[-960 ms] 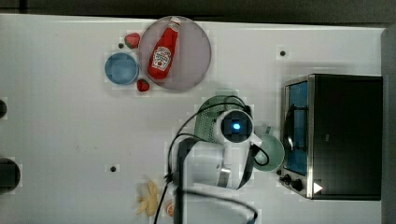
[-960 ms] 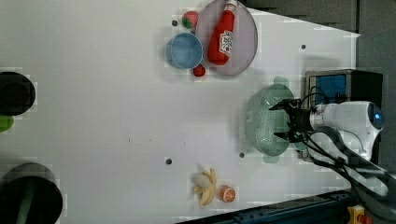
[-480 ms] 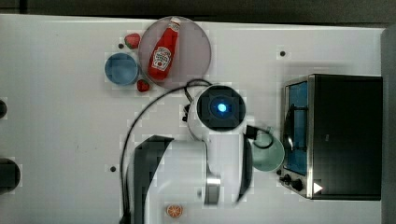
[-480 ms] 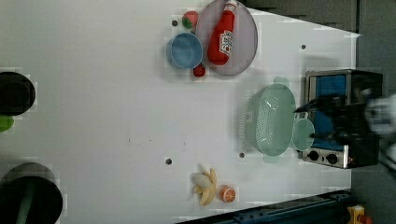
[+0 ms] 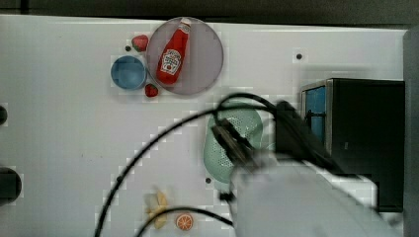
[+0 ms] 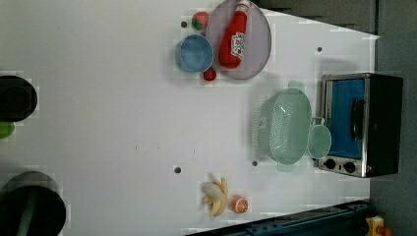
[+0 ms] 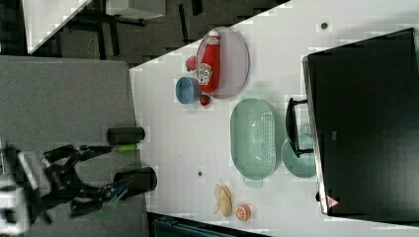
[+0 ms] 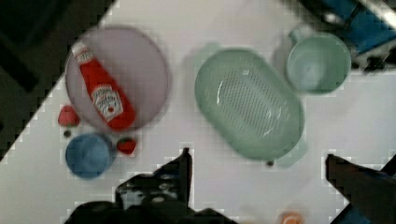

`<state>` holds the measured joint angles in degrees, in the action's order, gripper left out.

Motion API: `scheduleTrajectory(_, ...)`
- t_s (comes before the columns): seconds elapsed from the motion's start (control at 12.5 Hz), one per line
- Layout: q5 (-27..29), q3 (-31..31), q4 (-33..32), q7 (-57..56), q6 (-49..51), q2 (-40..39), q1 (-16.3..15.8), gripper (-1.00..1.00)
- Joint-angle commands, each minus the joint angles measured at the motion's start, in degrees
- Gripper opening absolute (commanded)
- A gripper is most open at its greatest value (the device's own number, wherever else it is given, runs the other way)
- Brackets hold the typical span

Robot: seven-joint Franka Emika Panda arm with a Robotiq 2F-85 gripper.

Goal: Drag strainer left to right.

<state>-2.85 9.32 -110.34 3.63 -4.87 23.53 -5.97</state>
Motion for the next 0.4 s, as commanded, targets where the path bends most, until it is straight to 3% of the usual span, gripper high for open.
scheduleTrajectory(0.08,-1.5,1.0,-3.1,-3.3,1.7,-4.5,-0.4,1.0)
scheduleTrajectory(0.4,-1.5,0.8,-3.3,-3.3,1.6,-4.6,-0.4,1.0)
